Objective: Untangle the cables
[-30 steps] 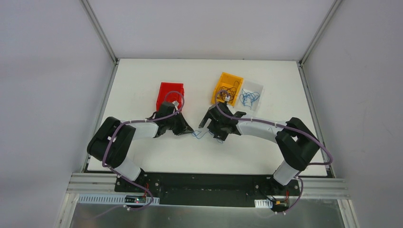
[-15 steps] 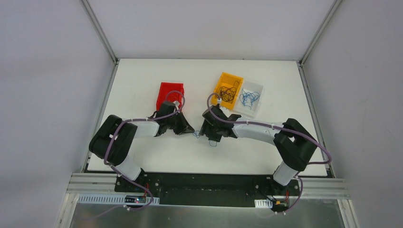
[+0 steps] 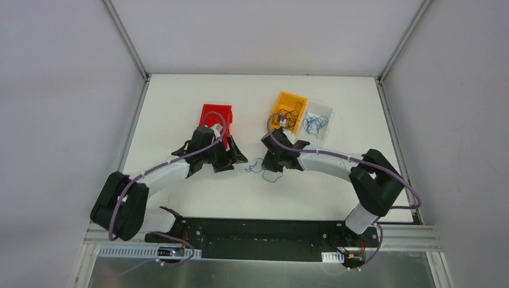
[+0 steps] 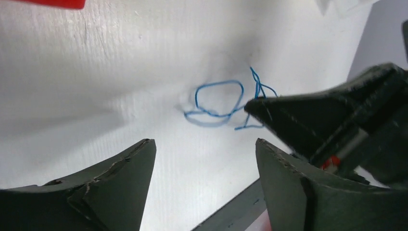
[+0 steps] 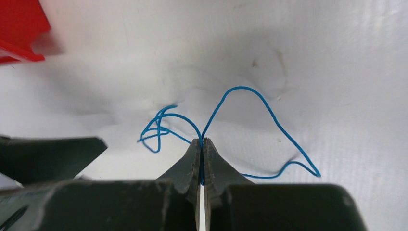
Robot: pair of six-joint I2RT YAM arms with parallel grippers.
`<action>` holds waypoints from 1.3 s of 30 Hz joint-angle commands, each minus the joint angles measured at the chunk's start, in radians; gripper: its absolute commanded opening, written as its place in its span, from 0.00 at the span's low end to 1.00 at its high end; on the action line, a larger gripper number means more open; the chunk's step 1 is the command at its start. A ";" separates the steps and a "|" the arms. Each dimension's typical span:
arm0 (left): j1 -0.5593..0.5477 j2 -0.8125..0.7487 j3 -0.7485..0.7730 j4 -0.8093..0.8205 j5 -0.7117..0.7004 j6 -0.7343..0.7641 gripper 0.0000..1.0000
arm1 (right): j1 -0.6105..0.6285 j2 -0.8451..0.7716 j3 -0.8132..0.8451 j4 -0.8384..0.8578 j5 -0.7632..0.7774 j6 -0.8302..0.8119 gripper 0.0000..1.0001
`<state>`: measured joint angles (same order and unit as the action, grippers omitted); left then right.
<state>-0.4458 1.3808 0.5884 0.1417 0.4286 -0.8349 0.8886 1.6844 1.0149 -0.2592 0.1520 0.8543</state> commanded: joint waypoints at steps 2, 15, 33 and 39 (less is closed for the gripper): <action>-0.001 -0.265 -0.006 -0.273 -0.089 0.129 0.90 | -0.136 -0.193 -0.038 -0.035 -0.031 -0.084 0.00; 0.004 -0.479 0.034 -0.460 -0.118 0.140 0.99 | -0.610 -0.167 0.146 -0.110 -0.348 -0.270 0.00; 0.004 -0.503 0.110 -0.544 -0.170 0.178 0.99 | -0.745 -0.108 0.570 -0.315 -0.597 -0.331 0.00; 0.004 -0.491 0.116 -0.544 -0.164 0.178 0.98 | -0.757 -0.165 0.720 -0.408 -0.587 -0.326 0.00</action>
<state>-0.4442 0.8860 0.6655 -0.3916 0.2768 -0.6811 0.1497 1.5841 1.6192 -0.5709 -0.4076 0.5407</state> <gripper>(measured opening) 0.985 0.011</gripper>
